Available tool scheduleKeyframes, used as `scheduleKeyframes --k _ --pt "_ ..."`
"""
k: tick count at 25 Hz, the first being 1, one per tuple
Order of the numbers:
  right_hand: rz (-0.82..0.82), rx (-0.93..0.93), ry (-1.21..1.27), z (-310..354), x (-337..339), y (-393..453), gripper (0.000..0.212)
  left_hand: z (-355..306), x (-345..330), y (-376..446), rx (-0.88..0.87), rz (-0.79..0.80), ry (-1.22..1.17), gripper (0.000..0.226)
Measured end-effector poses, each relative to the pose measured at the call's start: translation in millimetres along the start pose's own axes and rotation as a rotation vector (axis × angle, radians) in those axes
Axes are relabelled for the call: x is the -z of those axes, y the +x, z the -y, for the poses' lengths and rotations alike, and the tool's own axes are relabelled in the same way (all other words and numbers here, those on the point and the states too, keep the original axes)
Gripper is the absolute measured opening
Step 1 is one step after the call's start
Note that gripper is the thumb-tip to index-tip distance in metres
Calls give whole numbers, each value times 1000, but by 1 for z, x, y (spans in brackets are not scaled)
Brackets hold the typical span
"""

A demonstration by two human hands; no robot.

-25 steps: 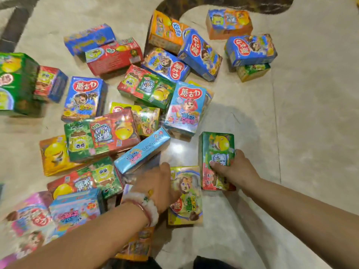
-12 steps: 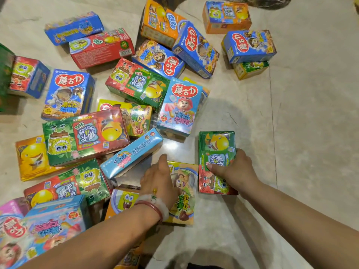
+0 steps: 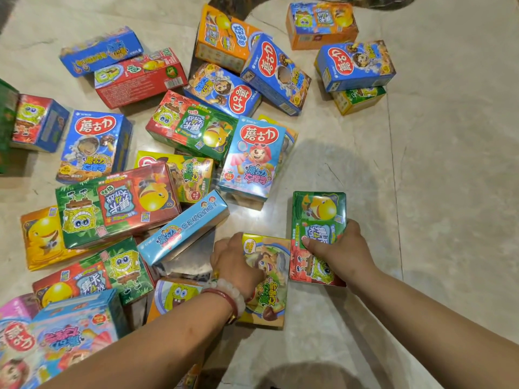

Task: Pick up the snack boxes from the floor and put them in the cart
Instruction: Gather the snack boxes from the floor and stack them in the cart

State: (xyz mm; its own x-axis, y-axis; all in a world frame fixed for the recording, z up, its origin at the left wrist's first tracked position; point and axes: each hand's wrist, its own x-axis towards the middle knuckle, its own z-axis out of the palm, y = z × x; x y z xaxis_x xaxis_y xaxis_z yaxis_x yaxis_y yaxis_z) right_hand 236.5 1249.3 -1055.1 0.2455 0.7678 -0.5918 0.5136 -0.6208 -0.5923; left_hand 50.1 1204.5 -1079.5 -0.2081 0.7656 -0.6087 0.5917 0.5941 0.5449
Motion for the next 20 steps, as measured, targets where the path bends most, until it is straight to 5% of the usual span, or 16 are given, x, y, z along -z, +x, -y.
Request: scheduleKeyframes --k 5,10,13,20 --pt "-22 -32 103 -11 8 6 62 -6 3 -7 -71 55 -231 76" --pt "98 -186 536 -9 27 -2 72 -31 39 -14 -36 124 -419 47" --pt "141 -254 755 14 60 -48 50 -59 81 -53 -23 132 -684 38" --pt "284 -276 820 126 199 -215 70 -186 204 -190 -18 97 -837 64"
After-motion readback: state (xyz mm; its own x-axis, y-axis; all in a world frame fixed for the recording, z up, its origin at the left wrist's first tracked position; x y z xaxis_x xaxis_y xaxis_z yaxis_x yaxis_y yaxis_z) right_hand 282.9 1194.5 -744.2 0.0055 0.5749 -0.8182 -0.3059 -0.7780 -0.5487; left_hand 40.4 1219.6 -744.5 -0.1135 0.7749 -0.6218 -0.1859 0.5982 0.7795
